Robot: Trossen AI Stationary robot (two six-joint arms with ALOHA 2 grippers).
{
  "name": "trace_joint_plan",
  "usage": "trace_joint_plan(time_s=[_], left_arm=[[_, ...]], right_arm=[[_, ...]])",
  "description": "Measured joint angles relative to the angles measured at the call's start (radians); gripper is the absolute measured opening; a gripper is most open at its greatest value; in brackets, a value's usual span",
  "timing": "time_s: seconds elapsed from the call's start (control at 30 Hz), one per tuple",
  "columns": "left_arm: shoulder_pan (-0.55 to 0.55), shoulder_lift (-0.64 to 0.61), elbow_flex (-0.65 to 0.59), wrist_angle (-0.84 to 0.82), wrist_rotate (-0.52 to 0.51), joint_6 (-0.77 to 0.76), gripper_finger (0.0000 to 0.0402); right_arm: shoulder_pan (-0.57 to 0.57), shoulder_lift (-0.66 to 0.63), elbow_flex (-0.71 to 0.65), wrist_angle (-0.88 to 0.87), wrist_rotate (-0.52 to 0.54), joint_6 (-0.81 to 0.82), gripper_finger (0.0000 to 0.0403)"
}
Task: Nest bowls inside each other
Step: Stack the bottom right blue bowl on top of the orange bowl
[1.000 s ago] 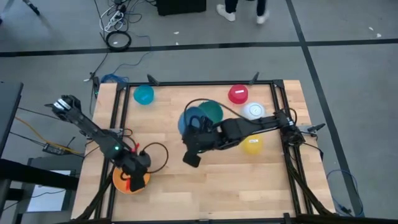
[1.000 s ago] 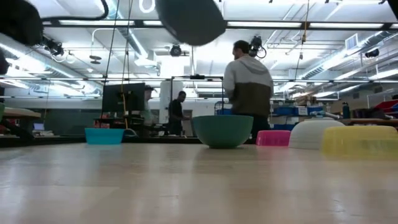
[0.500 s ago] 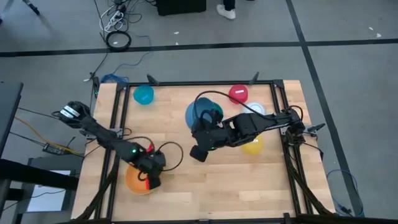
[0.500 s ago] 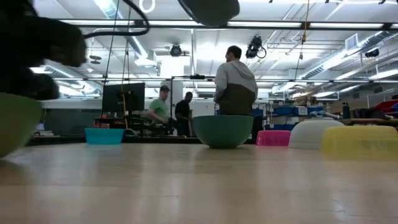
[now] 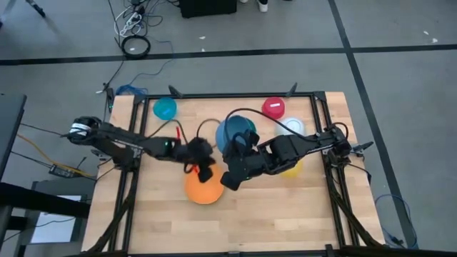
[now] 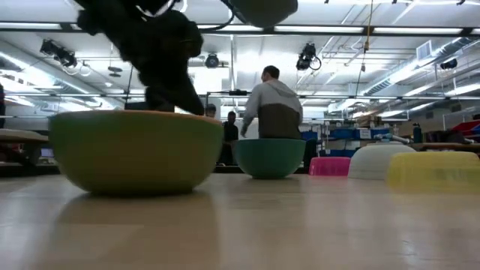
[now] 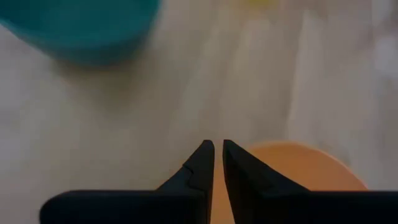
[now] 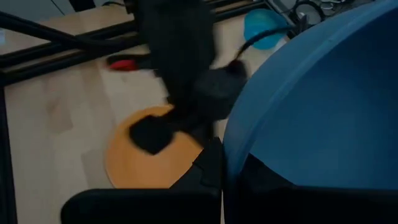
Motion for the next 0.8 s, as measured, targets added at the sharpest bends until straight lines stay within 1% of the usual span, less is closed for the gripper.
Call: trace_joint_plan(time_s=[0.07,0.13,0.2,0.27,0.37,0.53,0.63,0.8], left_arm=[[0.026,0.0,0.022,-0.013,0.014,0.019,0.0042],[0.027,-0.008,0.052,-0.069,0.023,0.029,0.0042],[0.015,-0.019,0.098,-0.167,0.025,0.032,0.0042],[-0.007,-0.041,0.145,-0.305,0.019,0.031,0.0042],[-0.067,-0.084,0.188,-0.5,0.008,-0.003,0.0042],[-0.222,-0.143,0.199,-0.727,0.003,-0.169,0.0042],[-0.319,-0.143,0.172,-0.766,0.01,-0.273,0.0042],[-0.422,-0.12,0.111,-0.689,-0.002,-0.407,0.0048]], right_arm=[[0.004,0.0,0.0,-0.022,0.001,0.017,0.0],[0.008,0.0,0.0,-0.048,0.001,0.035,0.0],[0.016,0.0,0.0,-0.06,0.001,0.052,0.0],[0.028,0.0,0.0,-0.054,0.001,0.061,0.0],[0.05,0.003,0.0,-0.031,-0.015,0.065,0.0],[0.067,0.039,-0.001,0.018,-0.044,0.062,0.0],[0.064,0.067,-0.001,0.037,-0.064,0.054,0.0],[0.06,0.102,-0.001,0.155,-0.11,0.009,0.0]])
